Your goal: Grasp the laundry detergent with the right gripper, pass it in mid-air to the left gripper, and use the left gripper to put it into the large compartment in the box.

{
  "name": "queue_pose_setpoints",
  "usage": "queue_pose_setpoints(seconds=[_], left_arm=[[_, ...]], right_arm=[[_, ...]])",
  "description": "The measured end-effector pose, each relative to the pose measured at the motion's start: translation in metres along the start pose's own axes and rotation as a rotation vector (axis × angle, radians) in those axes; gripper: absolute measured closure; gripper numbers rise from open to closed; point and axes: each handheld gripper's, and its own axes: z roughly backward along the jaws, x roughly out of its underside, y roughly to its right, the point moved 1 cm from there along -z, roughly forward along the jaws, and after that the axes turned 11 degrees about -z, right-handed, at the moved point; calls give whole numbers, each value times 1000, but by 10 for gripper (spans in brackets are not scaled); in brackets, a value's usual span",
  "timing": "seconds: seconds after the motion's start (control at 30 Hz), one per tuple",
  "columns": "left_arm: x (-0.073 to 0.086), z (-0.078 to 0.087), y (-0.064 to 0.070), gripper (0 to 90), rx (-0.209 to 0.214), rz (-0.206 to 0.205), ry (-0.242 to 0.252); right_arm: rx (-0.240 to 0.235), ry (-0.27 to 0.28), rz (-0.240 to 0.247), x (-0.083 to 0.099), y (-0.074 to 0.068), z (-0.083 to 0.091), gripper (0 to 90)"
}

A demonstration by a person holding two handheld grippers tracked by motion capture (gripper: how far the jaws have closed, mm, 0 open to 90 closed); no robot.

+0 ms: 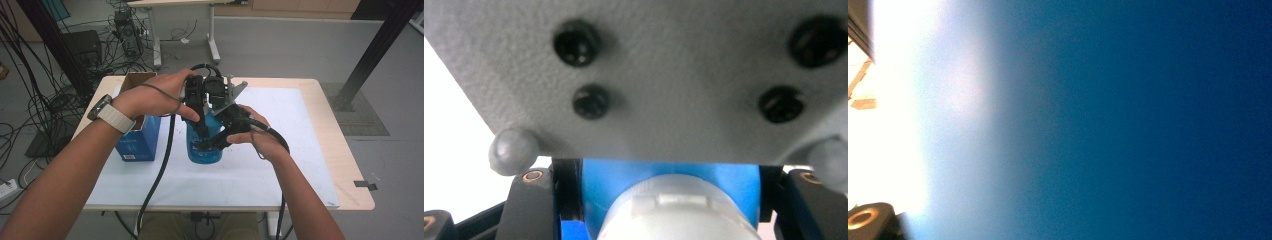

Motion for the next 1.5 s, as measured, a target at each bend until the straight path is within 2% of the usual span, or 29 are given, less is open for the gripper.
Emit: queue_pose_setpoints(seconds=[0.8, 1.5], left_arm=[[1, 0, 1, 380, 1, 15, 9], [3, 2, 3, 379, -7, 9, 21]], right_arm=[[-1, -2, 12, -1, 0, 1, 439], [1, -11, 15, -3, -2, 1, 439]])
